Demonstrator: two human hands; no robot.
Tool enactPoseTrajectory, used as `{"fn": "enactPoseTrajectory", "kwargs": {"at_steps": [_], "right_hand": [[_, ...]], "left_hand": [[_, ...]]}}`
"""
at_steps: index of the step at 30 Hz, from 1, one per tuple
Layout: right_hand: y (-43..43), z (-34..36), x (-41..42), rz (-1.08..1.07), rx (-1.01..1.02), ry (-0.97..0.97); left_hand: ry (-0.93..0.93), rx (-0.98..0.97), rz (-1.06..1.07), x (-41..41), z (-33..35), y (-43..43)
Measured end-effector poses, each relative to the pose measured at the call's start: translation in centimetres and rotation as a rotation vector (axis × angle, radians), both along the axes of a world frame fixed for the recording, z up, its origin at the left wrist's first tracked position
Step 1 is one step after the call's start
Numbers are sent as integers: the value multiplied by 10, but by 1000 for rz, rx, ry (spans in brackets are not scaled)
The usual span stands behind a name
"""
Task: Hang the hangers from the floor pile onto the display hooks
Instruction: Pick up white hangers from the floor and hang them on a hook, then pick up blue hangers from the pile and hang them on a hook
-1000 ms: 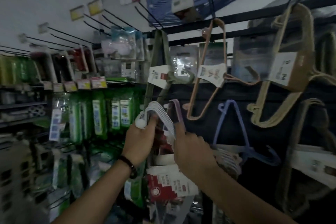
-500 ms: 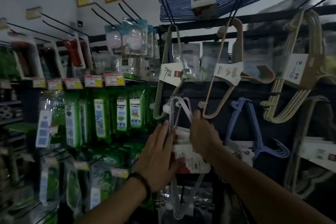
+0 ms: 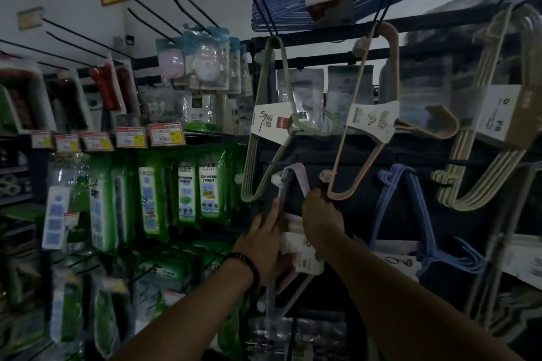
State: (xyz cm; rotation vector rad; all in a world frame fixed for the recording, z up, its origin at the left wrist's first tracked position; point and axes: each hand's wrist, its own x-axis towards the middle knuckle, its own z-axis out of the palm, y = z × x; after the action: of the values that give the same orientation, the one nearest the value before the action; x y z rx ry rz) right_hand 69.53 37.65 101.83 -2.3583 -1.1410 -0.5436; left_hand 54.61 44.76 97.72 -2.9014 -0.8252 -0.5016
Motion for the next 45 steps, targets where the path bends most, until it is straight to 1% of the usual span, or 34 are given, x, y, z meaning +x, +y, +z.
{"fn": "enactPoseTrajectory", "kwargs": {"at_steps": [2,4,6,9,12,14,16,18,21,24,25,27,30,33,35,37,41,45], "right_hand": [[7,-1,8,15,-28,39],[10,0,14,48,2,113],[8,1,16,91,0,141],[-12,0,7,161,16,117],[-44,-14,-13,201,75,66],[-55,-29,-34,324,122,78],[-56,-46,-60,509,91,94],[-53,-67,-93,704,-32,126],[-45,-107,-150,960,-205,165],[-36,-164,-213,1163,-367,260],[-37,-186,-236,1217,-449,288],[-43,-235,-285,1323,-617,313],[-63,-304,-338,1391,-830,397],[-91,-374,-395,1401,-1050,380],[-105,-420,-434,1371,-1167,352],[-120,-471,-472,1328,-1284,345],[-142,-573,-535,1196,-1410,334],[-145,-707,-573,1153,-1515,356]], "left_hand": [[-16,7,2,7,-5,5],[-20,9,14,11,-6,7],[-17,3,5,11,-3,6],[-30,21,-13,0,5,-1],[-69,43,27,-23,6,-17],[-113,19,34,-48,-5,-32],[-115,-3,90,-82,-25,-51],[-47,-48,194,-122,-51,-71],[47,-226,365,-183,-96,-104],[116,-398,560,-253,-155,-143],[127,-462,631,-278,-176,-161],[126,-528,780,-336,-220,-203],[97,-641,1008,-411,-277,-263],[69,-867,1121,-484,-336,-321],[76,-964,1172,-524,-379,-352],[17,-1086,1224,-558,-423,-375],[-60,-1335,1227,-610,-521,-400],[-98,-1492,1239,-637,-649,-406]]}}
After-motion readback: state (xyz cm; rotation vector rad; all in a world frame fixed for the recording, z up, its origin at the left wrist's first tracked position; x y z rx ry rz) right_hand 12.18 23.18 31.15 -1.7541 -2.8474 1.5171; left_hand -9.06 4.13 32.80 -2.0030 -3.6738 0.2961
